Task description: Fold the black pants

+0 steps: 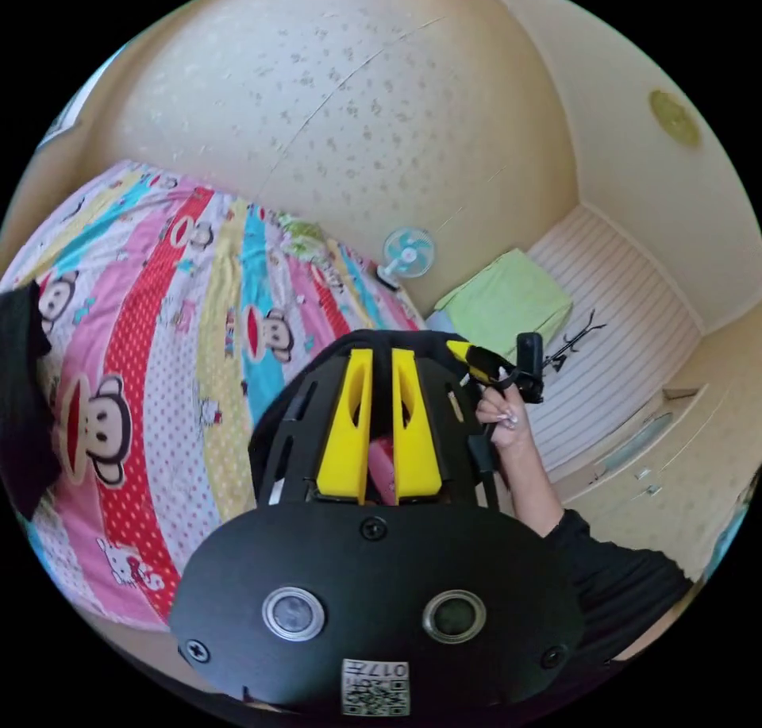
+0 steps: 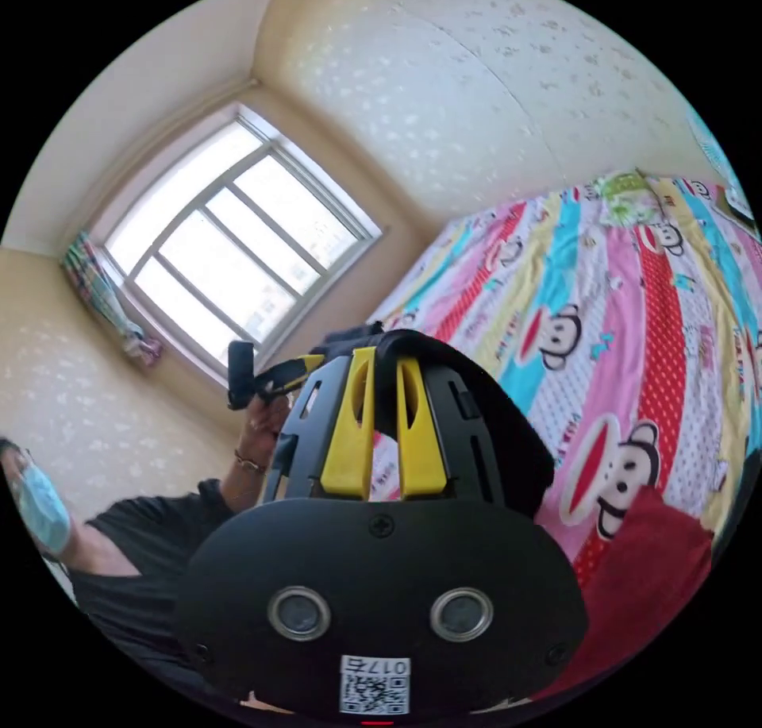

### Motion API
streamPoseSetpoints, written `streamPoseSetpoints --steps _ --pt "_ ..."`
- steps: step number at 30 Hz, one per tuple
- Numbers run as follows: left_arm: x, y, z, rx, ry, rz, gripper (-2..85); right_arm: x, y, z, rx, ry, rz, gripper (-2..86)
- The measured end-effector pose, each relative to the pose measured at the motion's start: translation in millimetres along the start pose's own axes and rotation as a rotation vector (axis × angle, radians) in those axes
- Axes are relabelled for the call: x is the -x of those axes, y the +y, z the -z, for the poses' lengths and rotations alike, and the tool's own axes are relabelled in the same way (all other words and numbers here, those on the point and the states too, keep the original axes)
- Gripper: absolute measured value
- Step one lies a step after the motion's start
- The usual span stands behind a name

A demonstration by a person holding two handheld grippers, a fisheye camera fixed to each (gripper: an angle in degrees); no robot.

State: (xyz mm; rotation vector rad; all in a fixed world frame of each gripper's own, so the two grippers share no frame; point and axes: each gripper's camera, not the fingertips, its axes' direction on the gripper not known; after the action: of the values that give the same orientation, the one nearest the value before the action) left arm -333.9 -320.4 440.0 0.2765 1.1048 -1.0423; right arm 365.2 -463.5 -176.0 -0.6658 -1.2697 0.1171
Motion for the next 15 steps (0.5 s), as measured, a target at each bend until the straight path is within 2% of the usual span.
streamPoseSetpoints --steps 4,7,8,10,12,15 --pt "45.9 108.3 -44.6 0.147 0.048 0.106 6.7 -48.6 153.5 -54.0 0.115 0.041 -0.058 4.6" --pt "64.9 183.0 -63.1 0.302 0.069 0.235 13.5 -76.6 264.6 -70.3 0.203 0.091 -0.228 7.6" --pt "66.7 192.4 -63.4 0.323 0.068 0.247 13.9 -81.3 295.3 -60.0 0.160 0.099 -0.282 8.6" --pt "70.8 201.8 -50.6 0.327 0.062 0.269 14.4 -89.7 313.8 -38.9 0.095 0.110 -0.364 10.7" --pt "73.9 183.8 -36.3 0.251 0.067 0.271 14.5 -100.4 302.5 -20.7 0.027 0.116 -0.396 14.1" --pt "86.2 132.3 -31.5 0.163 0.023 0.263 15.4 -118.8 244.5 -13.7 -0.025 0.102 -0.381 18.5"
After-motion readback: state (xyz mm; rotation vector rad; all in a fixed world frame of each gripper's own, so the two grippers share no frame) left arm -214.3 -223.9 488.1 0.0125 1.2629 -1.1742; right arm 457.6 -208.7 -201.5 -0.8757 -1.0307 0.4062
